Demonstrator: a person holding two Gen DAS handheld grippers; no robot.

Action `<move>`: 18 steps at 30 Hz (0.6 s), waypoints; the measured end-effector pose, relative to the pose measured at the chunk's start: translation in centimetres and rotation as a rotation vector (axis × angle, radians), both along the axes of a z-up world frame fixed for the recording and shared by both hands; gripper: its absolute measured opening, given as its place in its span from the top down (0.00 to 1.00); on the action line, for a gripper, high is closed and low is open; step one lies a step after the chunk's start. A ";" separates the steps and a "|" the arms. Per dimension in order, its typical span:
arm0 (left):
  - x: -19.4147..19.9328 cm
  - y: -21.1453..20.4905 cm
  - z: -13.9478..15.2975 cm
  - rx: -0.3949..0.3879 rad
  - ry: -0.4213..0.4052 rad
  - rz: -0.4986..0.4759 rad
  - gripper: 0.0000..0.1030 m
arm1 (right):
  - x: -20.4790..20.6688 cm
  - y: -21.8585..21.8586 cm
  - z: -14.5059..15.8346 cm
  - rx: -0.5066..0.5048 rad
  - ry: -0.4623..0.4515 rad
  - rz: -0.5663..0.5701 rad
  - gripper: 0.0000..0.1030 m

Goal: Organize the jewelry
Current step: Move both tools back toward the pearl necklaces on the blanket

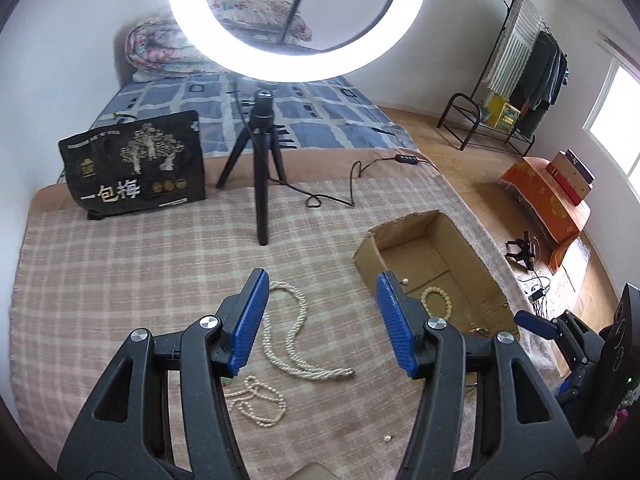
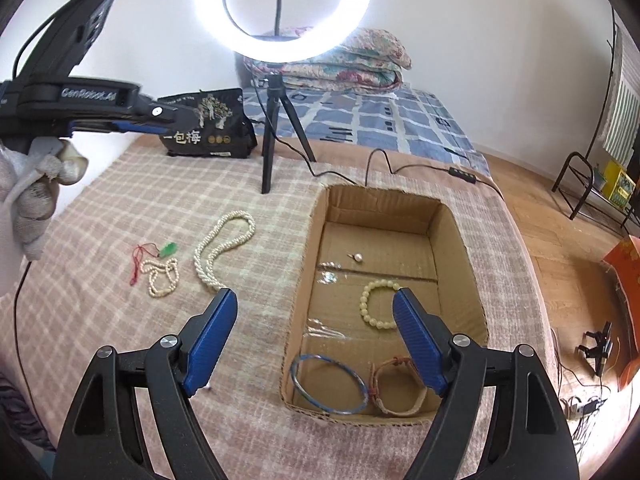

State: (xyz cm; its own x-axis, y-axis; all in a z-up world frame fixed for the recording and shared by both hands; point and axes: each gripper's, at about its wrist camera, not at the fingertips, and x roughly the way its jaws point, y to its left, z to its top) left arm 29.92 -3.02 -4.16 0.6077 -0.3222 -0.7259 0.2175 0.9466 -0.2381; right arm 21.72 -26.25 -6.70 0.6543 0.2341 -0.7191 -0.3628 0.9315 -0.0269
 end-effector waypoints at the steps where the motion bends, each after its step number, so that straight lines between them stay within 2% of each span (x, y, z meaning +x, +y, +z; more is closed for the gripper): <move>1: -0.4 1.1 0.0 0.003 -0.001 0.010 0.44 | 0.0 0.3 0.0 0.003 -0.008 0.007 0.22; 9: -3.3 6.8 -1.9 0.041 0.033 0.047 0.44 | 0.3 3.3 -0.5 0.020 -0.031 0.075 0.22; 18: -5.7 10.9 -5.9 0.038 0.121 0.064 0.44 | 0.8 7.5 -3.0 -0.021 0.034 0.149 0.22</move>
